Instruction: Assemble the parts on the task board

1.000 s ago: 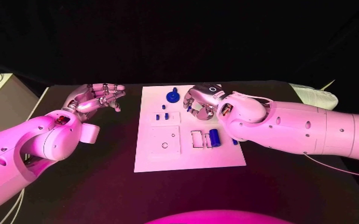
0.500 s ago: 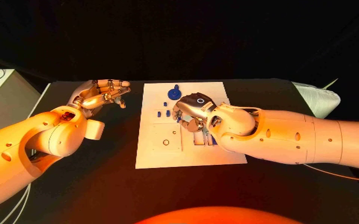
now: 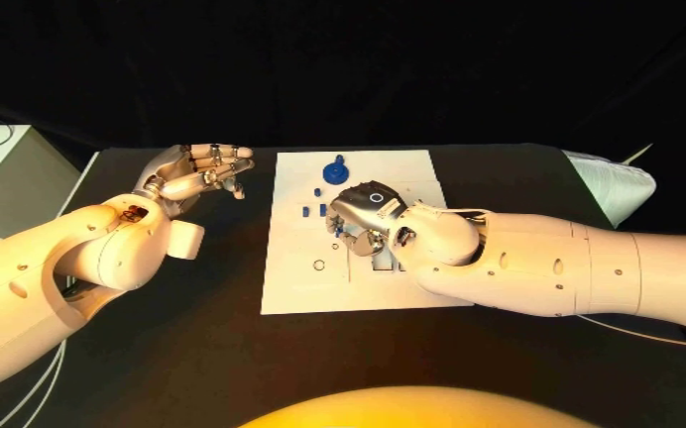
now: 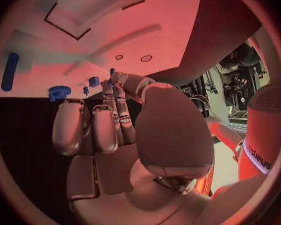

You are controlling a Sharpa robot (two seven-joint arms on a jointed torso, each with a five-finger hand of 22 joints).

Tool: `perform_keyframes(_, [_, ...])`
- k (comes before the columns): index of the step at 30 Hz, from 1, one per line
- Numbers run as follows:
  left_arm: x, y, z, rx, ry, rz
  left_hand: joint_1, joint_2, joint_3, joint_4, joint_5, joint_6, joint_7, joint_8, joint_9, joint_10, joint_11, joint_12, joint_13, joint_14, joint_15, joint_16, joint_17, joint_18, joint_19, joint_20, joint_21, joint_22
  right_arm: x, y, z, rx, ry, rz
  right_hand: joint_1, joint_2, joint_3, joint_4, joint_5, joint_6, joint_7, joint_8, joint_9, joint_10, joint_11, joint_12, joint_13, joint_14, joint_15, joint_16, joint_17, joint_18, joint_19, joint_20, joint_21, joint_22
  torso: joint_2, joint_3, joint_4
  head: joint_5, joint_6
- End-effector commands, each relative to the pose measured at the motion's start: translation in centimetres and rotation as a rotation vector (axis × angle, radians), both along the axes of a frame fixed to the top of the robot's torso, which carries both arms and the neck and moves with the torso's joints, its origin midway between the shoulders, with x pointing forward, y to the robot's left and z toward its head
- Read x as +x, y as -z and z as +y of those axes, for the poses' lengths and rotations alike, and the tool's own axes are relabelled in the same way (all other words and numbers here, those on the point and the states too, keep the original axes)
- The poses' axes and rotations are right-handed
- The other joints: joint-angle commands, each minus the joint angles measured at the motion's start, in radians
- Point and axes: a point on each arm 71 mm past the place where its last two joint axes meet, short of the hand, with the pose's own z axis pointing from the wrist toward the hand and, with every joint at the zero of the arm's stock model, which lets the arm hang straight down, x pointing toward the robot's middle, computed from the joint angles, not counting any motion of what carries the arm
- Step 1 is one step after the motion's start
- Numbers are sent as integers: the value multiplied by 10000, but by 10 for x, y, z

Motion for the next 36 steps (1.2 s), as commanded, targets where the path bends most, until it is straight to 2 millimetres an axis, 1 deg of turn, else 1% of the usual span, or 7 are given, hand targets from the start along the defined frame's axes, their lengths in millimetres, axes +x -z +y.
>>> perform_keyframes(1, [0,-1,-3,-135,48,-32,83,24,-35,36,58,-60,3,-37,-9,-79,-13,39,-12,-67,-10,-20,2,153,39,1,-36,-15,-1,4,2,-399,-45,30,107,165,38,-49,70,76,-9,53,9,531,-495,161,285,454,-86,5,-14,-177,6,-91,-9,-14,2,9,6,42,-37])
perform_keyframes(3, [0,-1,-3,-141,58,-30,83,24,-35,36,58,-60,3,-37,-9,-79,-13,39,-12,-67,-10,-20,2,153,39,1,-36,-15,-2,6,2,-423,-51,64,107,165,38,-49,70,76,-9,53,9,531,-495,161,285,454,-86,5,-14,-177,6,-91,-9,-14,0,7,-4,69,-49])
perform_keyframes(7, [0,-1,-5,-155,79,-29,89,28,-37,39,58,-50,4,-33,-6,-76,-12,47,-10,-69,-9,-20,3,153,41,1,-37,-16,-2,10,2,-504,-32,152,107,165,38,-49,70,76,-9,53,9,531,-495,161,285,454,-86,5,-14,-177,6,-91,-9,-14,0,-1,13,79,-81])
perform_keyframes(13, [0,-1,-5,-157,84,-26,89,28,-37,39,58,-50,4,-33,-6,-76,-12,47,-10,-69,-9,-20,3,153,41,1,-37,-16,-3,13,3,-511,-56,231,107,165,38,-49,70,76,-9,53,9,531,-495,161,285,454,-86,5,-14,-177,6,-91,-9,-14,1,17,-1,132,-122])
perform_keyframes(24, [0,-1,-4,-139,53,-11,89,28,-37,39,58,-50,4,-33,-6,-76,-12,47,-10,-69,-9,-20,3,153,41,1,-37,-16,-6,15,5,-422,-108,261,92,164,47,-61,70,79,-8,56,15,535,-494,152,292,451,-84,2,-30,-175,0,-91,-19,-23,-7,0,6,193,-164])
perform_keyframes(31, [1,0,-2,-118,22,11,89,28,-37,39,58,-50,4,-33,-6,-76,-12,47,-10,-69,-9,-20,3,153,41,1,-37,-16,-8,14,7,-346,-160,262,82,164,54,-70,73,78,-7,57,19,539,-494,145,298,450,-83,7,-29,-173,-4,-93,-25,-29,-5,5,1,215,-174])
perform_keyframes(36, [1,0,-2,-104,15,37,89,28,-37,39,58,-50,4,-33,-6,-76,-12,47,-10,-69,-9,-20,3,153,41,1,-37,-16,-9,14,8,-345,-177,284,78,165,58,-74,76,79,-7,57,22,542,-494,143,301,451,-83,14,-24,-173,-5,-94,-24,-27,-5,1,-3,218,-185])
